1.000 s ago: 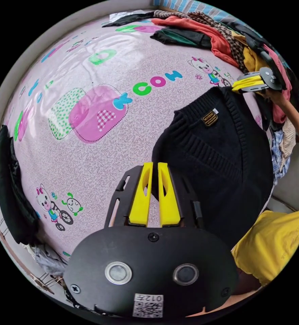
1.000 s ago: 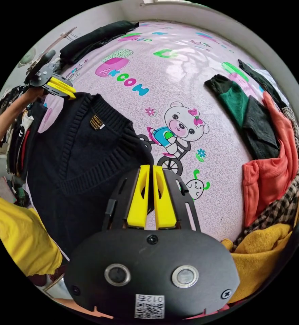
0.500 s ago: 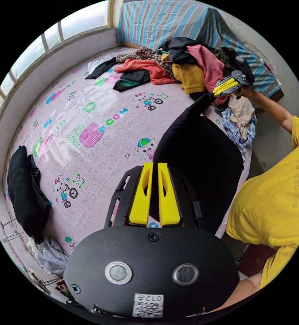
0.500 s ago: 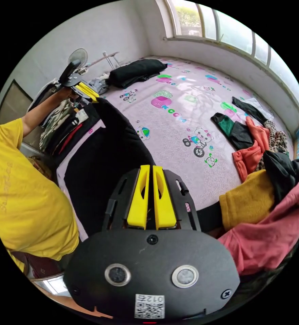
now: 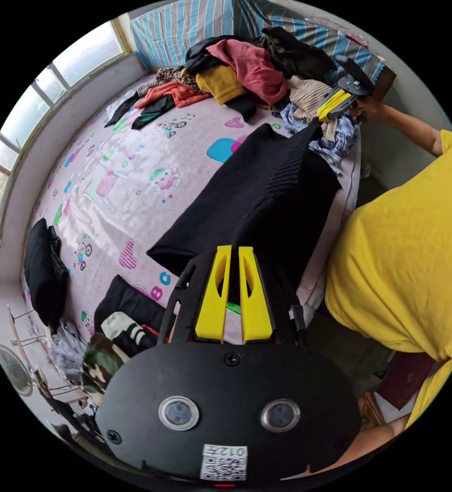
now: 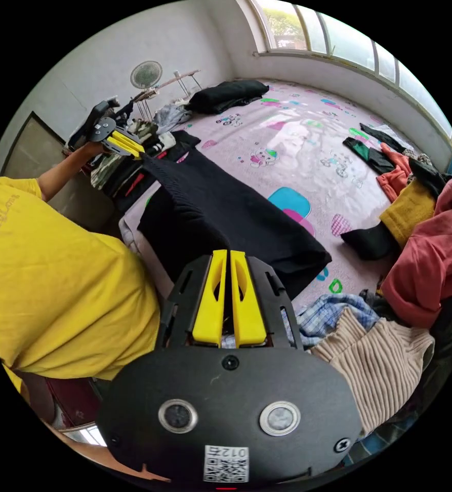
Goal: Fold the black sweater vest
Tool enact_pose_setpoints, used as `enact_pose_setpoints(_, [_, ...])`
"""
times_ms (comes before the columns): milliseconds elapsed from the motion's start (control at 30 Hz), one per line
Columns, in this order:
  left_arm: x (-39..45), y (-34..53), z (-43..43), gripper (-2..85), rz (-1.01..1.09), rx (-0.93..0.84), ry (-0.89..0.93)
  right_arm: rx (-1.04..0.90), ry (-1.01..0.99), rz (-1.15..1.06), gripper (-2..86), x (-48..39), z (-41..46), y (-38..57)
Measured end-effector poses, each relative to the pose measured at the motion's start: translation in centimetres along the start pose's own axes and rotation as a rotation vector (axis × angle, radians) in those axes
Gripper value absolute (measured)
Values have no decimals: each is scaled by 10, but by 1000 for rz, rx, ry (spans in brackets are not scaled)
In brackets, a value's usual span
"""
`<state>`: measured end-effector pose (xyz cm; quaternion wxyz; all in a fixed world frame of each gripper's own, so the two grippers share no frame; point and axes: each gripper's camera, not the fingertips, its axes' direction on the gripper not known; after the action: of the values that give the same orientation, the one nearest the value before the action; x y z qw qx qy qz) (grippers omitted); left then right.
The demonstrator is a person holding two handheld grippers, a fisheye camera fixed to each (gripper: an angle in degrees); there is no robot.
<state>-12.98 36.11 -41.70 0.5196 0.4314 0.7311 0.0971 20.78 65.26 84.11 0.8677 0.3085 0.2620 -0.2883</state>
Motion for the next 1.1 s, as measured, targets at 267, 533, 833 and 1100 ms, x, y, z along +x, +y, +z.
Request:
enact_pose_setpoints(267, [64, 34, 54, 4, -58, -61, 8, -121, 62, -10, 6, -31, 77, 42])
enact_pose_setpoints(533, [99, 44, 98, 3, -71, -149, -38, -186, 87, -15, 7, -44, 135, 56])
enact_pose_setpoints(833, [121, 50, 127, 5, -45, -229, -86, -233, 82, 5, 18, -40, 185, 61])
enact_pose_setpoints(1100, [113, 73, 141, 11, -152, -256, -5, -283, 26, 74, 74, -33, 209, 61])
